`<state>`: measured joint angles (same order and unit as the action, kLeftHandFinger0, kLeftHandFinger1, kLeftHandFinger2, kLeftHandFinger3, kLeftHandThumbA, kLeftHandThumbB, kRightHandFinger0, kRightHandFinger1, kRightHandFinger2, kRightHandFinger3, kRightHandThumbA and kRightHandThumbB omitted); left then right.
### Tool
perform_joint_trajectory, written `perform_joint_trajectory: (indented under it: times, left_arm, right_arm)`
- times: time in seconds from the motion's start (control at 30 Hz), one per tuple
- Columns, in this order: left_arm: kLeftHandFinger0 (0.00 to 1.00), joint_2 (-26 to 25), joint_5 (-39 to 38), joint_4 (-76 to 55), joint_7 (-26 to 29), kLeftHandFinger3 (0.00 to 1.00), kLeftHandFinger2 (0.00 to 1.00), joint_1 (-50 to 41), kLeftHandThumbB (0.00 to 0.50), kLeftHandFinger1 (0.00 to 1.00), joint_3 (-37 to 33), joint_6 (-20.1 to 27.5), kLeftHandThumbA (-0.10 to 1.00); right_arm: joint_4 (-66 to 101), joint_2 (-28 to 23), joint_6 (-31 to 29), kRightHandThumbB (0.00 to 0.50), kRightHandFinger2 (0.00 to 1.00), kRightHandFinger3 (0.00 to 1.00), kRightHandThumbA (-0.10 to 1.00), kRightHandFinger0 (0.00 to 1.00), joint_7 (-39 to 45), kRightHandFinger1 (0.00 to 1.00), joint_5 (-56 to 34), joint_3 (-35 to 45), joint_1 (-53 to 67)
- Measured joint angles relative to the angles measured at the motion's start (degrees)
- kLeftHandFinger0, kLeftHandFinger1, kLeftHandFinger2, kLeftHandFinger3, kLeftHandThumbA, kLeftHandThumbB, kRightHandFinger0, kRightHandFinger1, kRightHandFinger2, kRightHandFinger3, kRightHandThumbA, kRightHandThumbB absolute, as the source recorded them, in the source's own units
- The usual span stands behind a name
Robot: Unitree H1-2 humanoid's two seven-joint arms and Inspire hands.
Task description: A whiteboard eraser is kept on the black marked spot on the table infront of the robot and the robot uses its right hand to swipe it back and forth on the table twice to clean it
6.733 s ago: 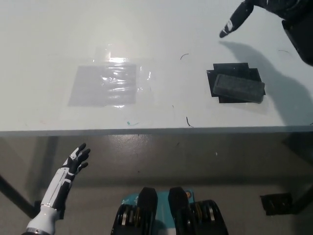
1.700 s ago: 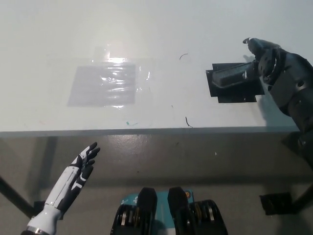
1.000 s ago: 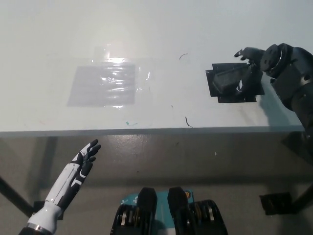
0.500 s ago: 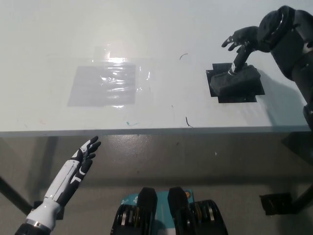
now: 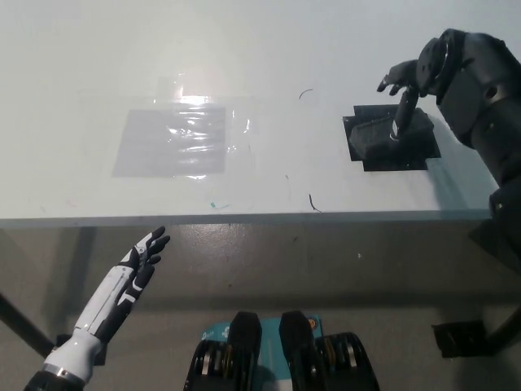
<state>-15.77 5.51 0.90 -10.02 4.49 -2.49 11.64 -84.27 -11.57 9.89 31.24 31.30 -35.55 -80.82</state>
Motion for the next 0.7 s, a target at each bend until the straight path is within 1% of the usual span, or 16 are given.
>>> perform_joint_trajectory:
  times: [0.03,0.07,0.1,0.17,0.2,0.3,0.33,0.37,0.4,0.57,0.63,0.7]
  left_arm:
    - [1.00,-0.01,-0.01,0.00,-0.04,1.00,1.00,0.03,0.447,1.00,0.00,0.00,1.00]
    - [1.00,-0.02,-0.02,0.00,-0.07,1.00,1.00,0.06,0.446,1.00,-0.01,0.00,1.00]
    - [1.00,-0.03,-0.04,0.00,-0.13,1.00,1.00,0.07,0.446,1.00,-0.01,0.00,1.00]
    - [1.00,-0.03,-0.05,0.00,-0.28,1.00,1.00,0.08,0.449,1.00,-0.01,0.00,1.00]
    - [1.00,-0.03,-0.05,0.00,-0.36,1.00,1.00,0.08,0.449,1.00,-0.02,0.00,1.00]
    - [1.00,-0.03,-0.06,0.00,-0.60,1.00,1.00,0.07,0.451,1.00,-0.07,0.00,1.00]
    - [1.00,-0.03,-0.06,0.00,-0.63,1.00,1.00,0.07,0.455,1.00,-0.09,0.01,1.00]
    - [1.00,-0.03,-0.09,0.00,-0.69,1.00,1.00,0.07,0.455,1.00,-0.11,0.01,1.00]
    - [1.00,-0.03,-0.11,0.00,-0.71,1.00,1.00,0.07,0.454,1.00,-0.12,0.01,1.00]
    - [1.00,-0.02,-0.16,0.00,-0.76,1.00,1.00,0.07,0.455,1.00,-0.23,0.01,1.00]
    - [1.00,-0.02,-0.16,-0.01,-0.76,1.00,1.00,0.08,0.471,1.00,-0.26,0.01,1.00]
    - [1.00,-0.02,-0.16,-0.01,-0.77,1.00,1.00,0.10,0.470,1.00,-0.31,0.00,1.00]
  right_arm:
    - [0.00,0.04,-0.01,0.441,1.00,1.00,0.79,1.00,-0.61,1.00,0.17,-0.42,0.39]
    - [0.00,0.05,0.00,0.490,1.00,1.00,0.75,1.00,-1.08,1.00,0.27,-0.60,0.67]
    - [0.00,0.08,0.02,0.500,1.00,1.00,0.74,1.00,-1.76,1.00,0.31,-0.68,0.89]
    - [0.00,0.22,0.01,0.500,1.00,1.00,0.69,1.00,-3.14,1.00,0.65,-1.16,1.41]
    - [0.01,0.29,-0.03,0.500,1.00,1.00,0.70,1.00,-3.80,1.00,0.93,-1.48,1.72]
    - [0.04,0.60,-0.65,0.500,1.00,1.00,0.67,1.00,-6.40,1.00,1.89,-3.09,3.29]
    - [0.03,0.74,-0.77,0.500,1.00,1.00,0.67,1.00,-7.05,1.00,2.04,-3.27,3.89]
    - [0.04,0.94,-0.89,0.500,1.00,1.00,0.72,1.00,-7.98,1.00,2.14,-3.25,4.57]
    - [0.04,1.09,-0.98,0.500,1.00,1.00,0.74,1.00,-8.54,1.00,2.24,-3.25,4.99]
    - [0.09,1.72,-2.03,0.500,1.00,1.00,0.72,1.00,-11.55,1.00,2.69,-3.44,5.92]
    - [0.08,1.99,-2.27,0.500,1.00,1.00,0.72,1.00,-11.91,1.00,2.66,-3.37,6.27]
    - [0.10,2.35,-2.53,0.499,1.00,1.00,0.67,1.00,-12.37,1.00,2.61,-3.28,6.67]
